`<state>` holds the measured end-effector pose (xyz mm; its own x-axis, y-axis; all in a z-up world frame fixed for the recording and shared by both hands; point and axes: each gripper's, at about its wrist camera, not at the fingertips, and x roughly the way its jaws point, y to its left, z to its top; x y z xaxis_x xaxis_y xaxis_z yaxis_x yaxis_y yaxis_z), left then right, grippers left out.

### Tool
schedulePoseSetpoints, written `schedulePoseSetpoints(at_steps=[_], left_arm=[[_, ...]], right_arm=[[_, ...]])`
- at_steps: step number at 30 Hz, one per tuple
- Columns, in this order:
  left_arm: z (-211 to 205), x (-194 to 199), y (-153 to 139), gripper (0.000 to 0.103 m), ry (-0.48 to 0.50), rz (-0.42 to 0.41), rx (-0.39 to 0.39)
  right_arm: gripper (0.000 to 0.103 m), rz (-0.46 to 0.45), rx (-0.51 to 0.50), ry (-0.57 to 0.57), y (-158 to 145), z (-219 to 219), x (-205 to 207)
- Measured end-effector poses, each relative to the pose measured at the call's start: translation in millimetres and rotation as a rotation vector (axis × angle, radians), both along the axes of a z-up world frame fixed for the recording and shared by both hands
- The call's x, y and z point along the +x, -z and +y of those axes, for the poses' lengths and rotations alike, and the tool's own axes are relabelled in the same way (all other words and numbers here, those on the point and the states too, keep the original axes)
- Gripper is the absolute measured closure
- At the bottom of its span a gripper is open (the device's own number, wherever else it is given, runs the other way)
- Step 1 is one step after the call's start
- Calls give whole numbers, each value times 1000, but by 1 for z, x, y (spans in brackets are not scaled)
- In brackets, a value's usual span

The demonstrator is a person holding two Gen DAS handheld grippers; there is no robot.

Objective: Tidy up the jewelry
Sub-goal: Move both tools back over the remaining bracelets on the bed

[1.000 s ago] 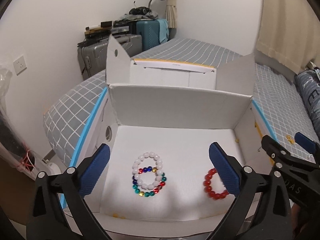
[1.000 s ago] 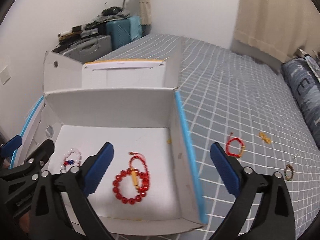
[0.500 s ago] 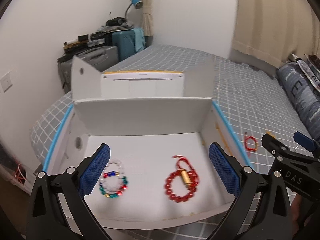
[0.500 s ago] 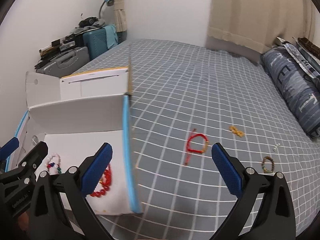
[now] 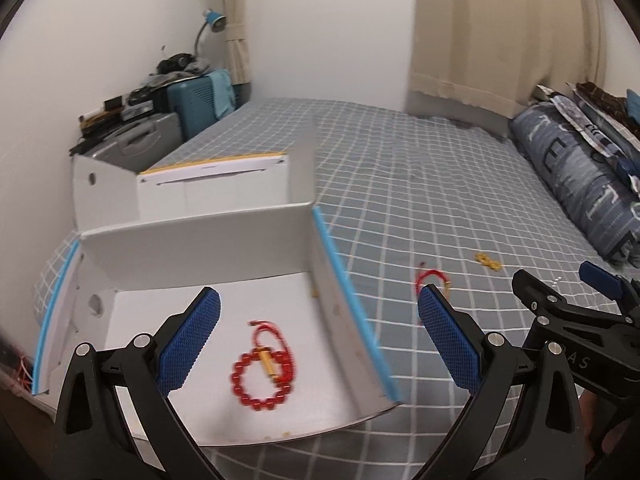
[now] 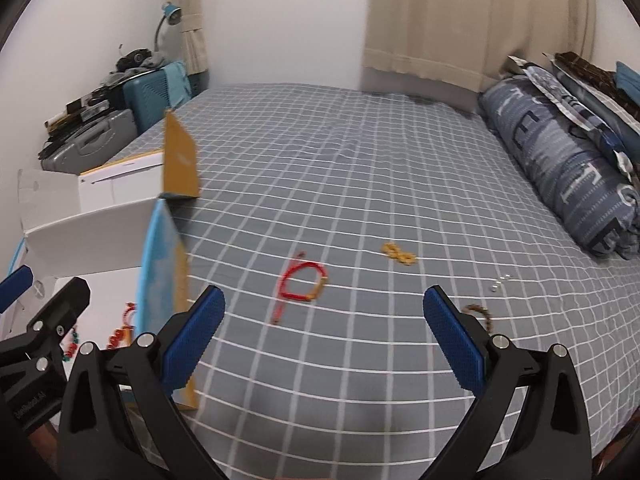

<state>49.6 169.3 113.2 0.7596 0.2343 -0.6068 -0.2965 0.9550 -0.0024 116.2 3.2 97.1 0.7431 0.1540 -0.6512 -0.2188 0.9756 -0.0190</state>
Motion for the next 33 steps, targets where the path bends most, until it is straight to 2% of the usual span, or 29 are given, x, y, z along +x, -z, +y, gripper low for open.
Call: schedulePoseSetpoints(at_steps=[14,22,28,33], left_arm=[[-74,72,17,6,117,66,-10],[-103,126,31,6,147,113,31],[-113,164,65,6,188,169,16],[-111,195,108,6,187,238,5]], right_arm=[[7,32,-4,108,15,-96,33],[7,80,-1,167,34,-147,65],[8,131,-12,191,63,-169,88],[8,151,-18,182,88,-181,98]])
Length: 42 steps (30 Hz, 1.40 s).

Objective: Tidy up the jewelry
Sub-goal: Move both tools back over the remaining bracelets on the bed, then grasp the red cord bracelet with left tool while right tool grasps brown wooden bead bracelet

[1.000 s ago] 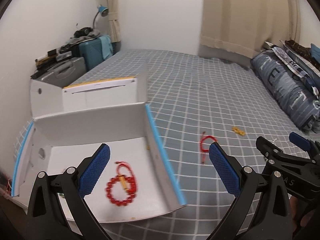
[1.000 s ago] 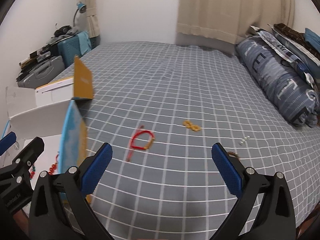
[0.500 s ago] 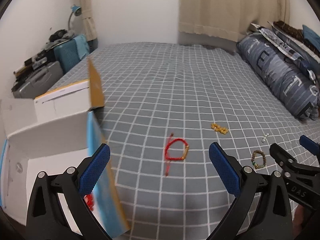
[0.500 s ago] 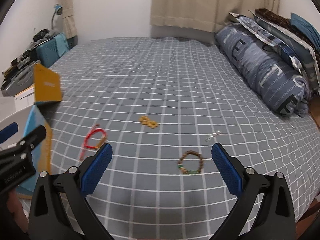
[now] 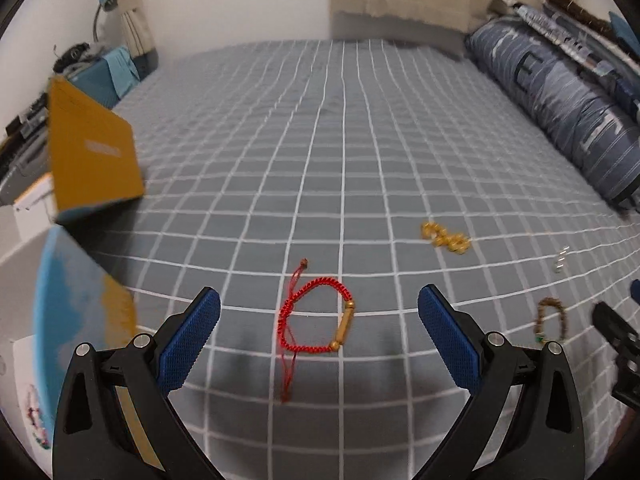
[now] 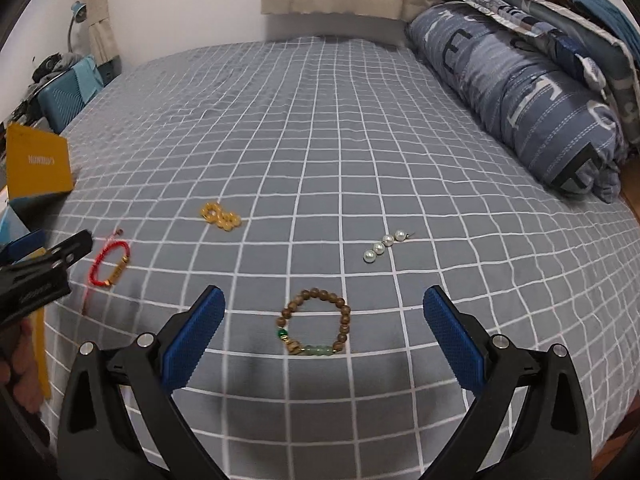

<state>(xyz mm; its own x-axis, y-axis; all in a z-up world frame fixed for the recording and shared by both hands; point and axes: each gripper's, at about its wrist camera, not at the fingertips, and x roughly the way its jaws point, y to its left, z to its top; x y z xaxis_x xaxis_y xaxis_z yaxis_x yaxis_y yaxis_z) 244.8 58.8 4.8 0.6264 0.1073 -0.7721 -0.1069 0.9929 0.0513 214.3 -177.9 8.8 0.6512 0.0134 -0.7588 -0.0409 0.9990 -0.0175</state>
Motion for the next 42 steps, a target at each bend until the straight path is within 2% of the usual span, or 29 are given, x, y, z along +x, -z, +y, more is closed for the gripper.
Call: schedulePoseSetpoints(at_steps=[4,11,20,25,28,30,37,39,42], left_arm=[[4,16,25,6,1,30,-2],[10,34,47,6,-28,65,0],[15,41,64,9,-8,82,-20],[14,38,64,26,9,90,-35],[9,36,64,40,27,96,-33],[7,35,63,51,35,102,-36],[4,33,61,75,51,118,-32],[3,32,61,87,59,124,-34],[4,30,59,91,63,129,-48]], right_arm=[[8,46,-20,-2,24,-8,10],[8,110,11,13,50,-19,24],[24,176,30,12,71,-23,35],[32,187,41,25,75,-24,36],[41,186,47,33,74,-24,36],[51,186,49,30,74,-22,35],[75,185,42,27,72,-20,36],[85,187,42,27,72,-20,37],[95,191,51,28,71,-21,38]])
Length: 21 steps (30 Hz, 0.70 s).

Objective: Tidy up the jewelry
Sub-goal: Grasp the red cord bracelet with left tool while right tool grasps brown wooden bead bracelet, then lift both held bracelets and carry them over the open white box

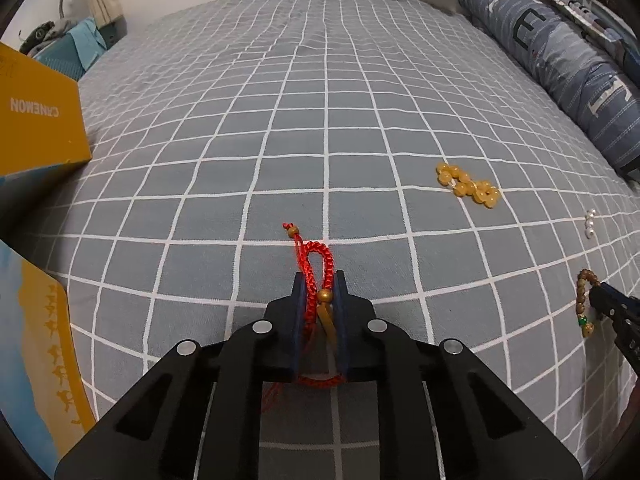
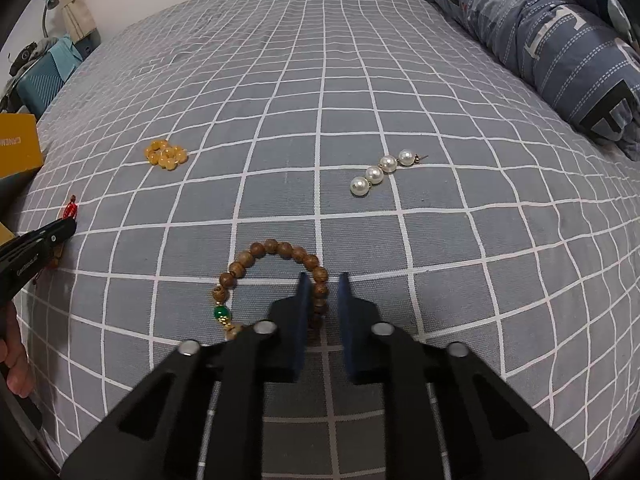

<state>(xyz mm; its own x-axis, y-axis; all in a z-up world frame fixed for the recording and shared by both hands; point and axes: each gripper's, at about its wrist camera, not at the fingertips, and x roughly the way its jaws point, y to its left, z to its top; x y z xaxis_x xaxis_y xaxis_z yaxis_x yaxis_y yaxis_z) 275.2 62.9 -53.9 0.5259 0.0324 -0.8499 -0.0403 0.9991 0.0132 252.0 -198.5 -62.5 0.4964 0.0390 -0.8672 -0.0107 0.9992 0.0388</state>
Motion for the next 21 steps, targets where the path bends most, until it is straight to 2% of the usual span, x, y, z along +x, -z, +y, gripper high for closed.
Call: schedulePoseSetpoints(at_steps=[21], left_arm=[[-3,-24,-28,91,21,-51,-19]], right_arm=[[95,-84,46,-16,-28,7,-18]])
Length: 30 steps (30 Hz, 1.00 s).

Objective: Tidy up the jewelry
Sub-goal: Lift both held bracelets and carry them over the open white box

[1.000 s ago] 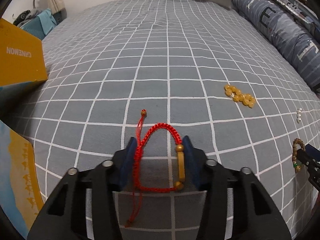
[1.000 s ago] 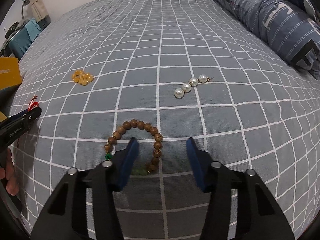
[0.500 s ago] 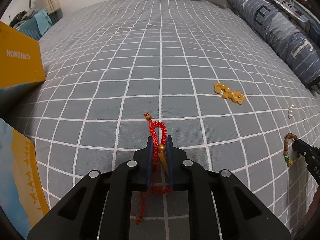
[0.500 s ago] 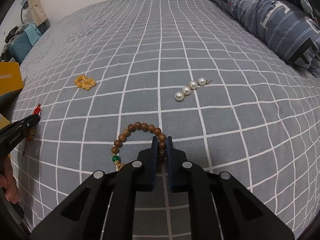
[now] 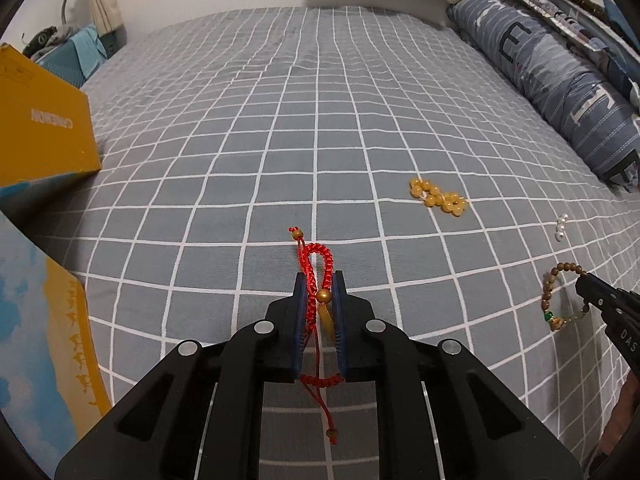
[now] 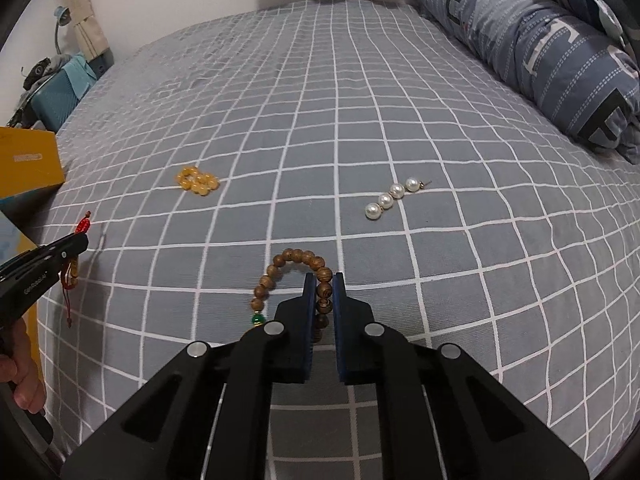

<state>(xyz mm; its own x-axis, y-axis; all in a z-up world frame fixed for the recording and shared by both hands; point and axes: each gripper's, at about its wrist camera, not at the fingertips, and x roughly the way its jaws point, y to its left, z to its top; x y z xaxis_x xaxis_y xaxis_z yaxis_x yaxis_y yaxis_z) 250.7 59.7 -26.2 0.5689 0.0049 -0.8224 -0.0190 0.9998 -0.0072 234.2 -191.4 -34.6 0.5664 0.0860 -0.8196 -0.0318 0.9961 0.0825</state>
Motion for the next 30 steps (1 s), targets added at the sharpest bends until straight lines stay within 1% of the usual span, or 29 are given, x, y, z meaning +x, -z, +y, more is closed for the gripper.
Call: schedulePoseSetpoints(at_steps=[15,24,30], left_arm=[[-1,-30,-30,91,1,-45,11],[0,-48,-47,91,0,-63,19],[1,-62,-59,91,3,-80,21]], right_arm=[[95,-62,23,-46,-28,12,-23],[95,-93,24,-57,-47,18,-37],[95,-115,7,-60,-60,22,-47]])
